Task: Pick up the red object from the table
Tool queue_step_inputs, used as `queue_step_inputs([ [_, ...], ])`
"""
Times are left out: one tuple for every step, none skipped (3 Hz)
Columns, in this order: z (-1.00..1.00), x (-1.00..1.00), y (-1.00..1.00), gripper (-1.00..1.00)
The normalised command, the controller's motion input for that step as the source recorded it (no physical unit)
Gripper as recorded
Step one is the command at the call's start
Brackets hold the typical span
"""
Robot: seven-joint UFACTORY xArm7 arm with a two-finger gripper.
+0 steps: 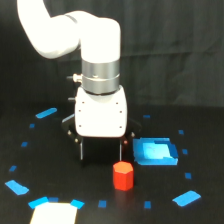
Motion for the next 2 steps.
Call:
queue_step_inputs([
  [0.2, 0.61, -0.94, 1.0],
  [0.13, 0.23, -0.74, 0.98],
])
